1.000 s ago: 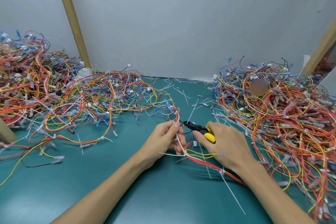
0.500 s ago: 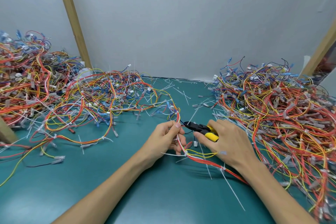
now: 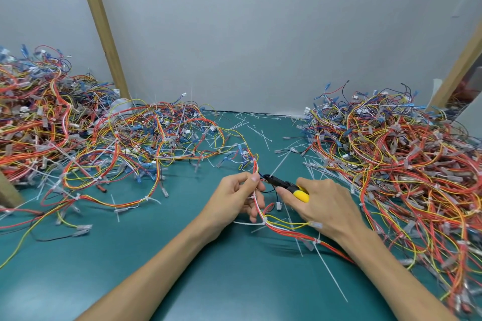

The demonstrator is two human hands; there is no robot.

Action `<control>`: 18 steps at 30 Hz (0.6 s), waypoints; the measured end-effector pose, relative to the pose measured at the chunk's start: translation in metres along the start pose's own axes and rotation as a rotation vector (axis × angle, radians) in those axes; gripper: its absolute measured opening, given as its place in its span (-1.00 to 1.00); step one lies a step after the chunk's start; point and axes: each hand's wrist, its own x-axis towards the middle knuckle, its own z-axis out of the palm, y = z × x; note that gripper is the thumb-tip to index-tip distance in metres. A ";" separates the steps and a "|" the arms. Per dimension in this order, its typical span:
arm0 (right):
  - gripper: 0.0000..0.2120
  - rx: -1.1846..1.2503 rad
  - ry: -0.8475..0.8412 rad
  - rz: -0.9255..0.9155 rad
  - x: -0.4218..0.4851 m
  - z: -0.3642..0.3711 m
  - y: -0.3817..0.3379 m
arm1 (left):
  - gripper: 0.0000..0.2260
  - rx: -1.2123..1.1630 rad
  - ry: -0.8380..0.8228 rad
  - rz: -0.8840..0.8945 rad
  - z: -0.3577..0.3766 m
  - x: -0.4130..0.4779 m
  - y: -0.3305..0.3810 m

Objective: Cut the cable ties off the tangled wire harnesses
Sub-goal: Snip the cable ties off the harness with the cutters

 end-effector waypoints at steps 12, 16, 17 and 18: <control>-0.28 -0.008 -0.024 0.025 0.002 0.001 -0.001 | -0.74 0.011 0.002 -0.006 0.001 -0.001 0.002; -0.28 -0.005 -0.027 0.020 0.002 0.000 -0.001 | -0.74 0.017 0.002 -0.009 0.000 -0.001 0.002; -0.28 -0.007 -0.024 0.018 0.002 0.000 -0.001 | -0.74 0.017 0.002 -0.010 0.000 -0.001 0.002; -0.28 -0.010 -0.024 0.017 0.002 -0.001 -0.001 | -0.74 0.017 0.003 -0.010 0.000 -0.001 0.002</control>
